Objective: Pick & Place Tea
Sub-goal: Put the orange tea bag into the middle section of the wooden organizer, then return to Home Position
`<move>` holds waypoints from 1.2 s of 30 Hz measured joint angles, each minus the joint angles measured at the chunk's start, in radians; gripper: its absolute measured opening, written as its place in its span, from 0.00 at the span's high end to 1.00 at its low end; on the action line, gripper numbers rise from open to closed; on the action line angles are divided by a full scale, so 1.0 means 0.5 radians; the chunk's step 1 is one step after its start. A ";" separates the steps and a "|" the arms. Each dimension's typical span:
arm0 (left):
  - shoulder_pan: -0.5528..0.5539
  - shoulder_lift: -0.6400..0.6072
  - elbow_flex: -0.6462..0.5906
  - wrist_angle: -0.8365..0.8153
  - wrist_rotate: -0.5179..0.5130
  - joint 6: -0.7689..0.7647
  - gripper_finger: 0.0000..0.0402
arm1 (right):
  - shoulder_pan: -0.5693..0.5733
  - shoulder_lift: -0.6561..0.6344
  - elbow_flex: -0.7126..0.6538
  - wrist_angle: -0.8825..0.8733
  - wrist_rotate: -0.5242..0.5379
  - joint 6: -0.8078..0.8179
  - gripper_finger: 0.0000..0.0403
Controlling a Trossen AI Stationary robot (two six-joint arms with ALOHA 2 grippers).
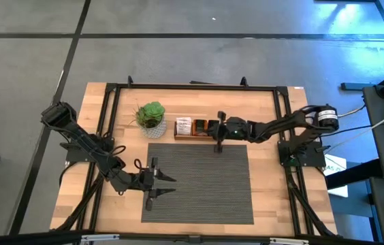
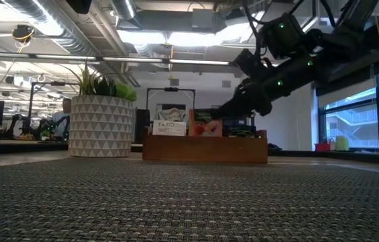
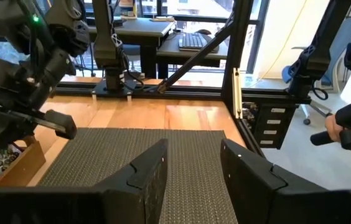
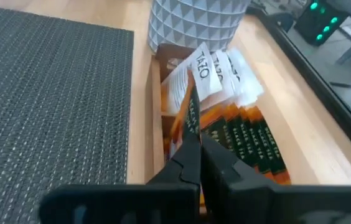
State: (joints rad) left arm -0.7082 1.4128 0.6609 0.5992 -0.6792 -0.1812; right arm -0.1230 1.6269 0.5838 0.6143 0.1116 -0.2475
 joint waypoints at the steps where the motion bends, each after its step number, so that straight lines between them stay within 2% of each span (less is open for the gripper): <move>1: 0.000 0.000 0.000 -0.002 0.000 0.000 0.64 | 0.000 0.019 0.000 0.008 -0.001 0.000 0.99; 8: 0.000 0.000 0.000 -0.012 0.000 0.000 0.63 | -0.008 0.126 0.000 0.032 0.002 0.006 0.99; 17: 0.000 0.000 0.000 -0.019 -0.001 0.000 0.64 | -0.008 0.127 0.000 0.050 0.005 -0.001 0.98; 20: 0.000 0.001 0.000 -0.044 -0.004 0.000 0.64 | -0.008 0.118 0.000 0.037 0.005 -0.046 0.92; 24: 0.000 0.001 0.000 -0.080 -0.011 0.000 0.64 | -0.007 0.088 0.000 0.041 0.076 -0.041 0.77; 28: -0.001 0.002 0.000 -0.089 -0.067 0.105 0.64 | 0.020 -0.032 0.004 0.030 0.367 -0.039 0.65; 30: -0.008 0.002 0.000 -0.115 -0.090 0.184 0.64 | 0.050 -0.136 0.004 -0.019 0.420 0.019 0.61; 32: -0.009 0.002 0.000 -0.175 -0.075 0.179 0.64 | 0.095 -0.270 0.004 -0.162 0.371 0.159 0.59; 36: -0.001 0.002 0.000 -0.220 -0.001 -0.045 0.64 | 0.214 -0.572 0.003 -0.593 0.062 0.528 0.57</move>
State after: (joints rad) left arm -0.7088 1.4139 0.6609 0.4893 -0.6798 -0.2035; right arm -0.0158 1.3411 0.5852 0.3176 0.1424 0.0167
